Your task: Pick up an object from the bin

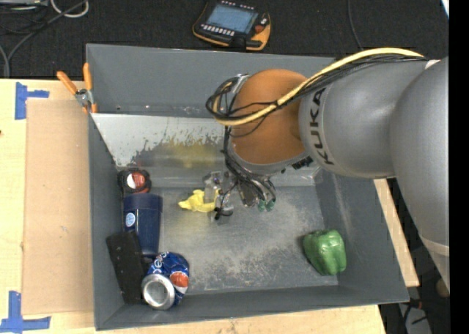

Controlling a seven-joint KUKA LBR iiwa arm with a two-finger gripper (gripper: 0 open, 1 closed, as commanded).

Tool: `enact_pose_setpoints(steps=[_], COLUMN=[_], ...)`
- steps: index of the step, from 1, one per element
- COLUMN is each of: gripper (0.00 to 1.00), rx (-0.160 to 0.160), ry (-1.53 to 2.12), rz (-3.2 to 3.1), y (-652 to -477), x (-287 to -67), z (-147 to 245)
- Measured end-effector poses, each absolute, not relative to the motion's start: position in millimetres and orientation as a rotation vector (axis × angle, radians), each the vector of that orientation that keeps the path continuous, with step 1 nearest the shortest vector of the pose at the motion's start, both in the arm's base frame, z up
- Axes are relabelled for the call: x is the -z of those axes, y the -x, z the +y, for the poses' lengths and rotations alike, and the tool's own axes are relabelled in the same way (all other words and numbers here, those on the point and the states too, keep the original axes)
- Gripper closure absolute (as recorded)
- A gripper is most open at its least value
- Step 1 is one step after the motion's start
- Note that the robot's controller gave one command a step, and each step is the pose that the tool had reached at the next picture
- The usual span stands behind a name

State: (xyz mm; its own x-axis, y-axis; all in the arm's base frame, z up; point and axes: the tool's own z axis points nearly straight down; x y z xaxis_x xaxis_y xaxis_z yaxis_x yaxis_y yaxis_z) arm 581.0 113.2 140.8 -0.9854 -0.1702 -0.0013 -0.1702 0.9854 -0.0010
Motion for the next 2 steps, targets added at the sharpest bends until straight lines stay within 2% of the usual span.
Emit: enact_pose_setpoints(steps=[1, 2], gripper=[1.00, 1.00], rx=[0.001, 0.001], ry=[0.267, 0.266], rz=[3.129, 3.125], y=[-581.1, -581.9], x=[-162.4, -171.8], z=[113.4, 113.6])
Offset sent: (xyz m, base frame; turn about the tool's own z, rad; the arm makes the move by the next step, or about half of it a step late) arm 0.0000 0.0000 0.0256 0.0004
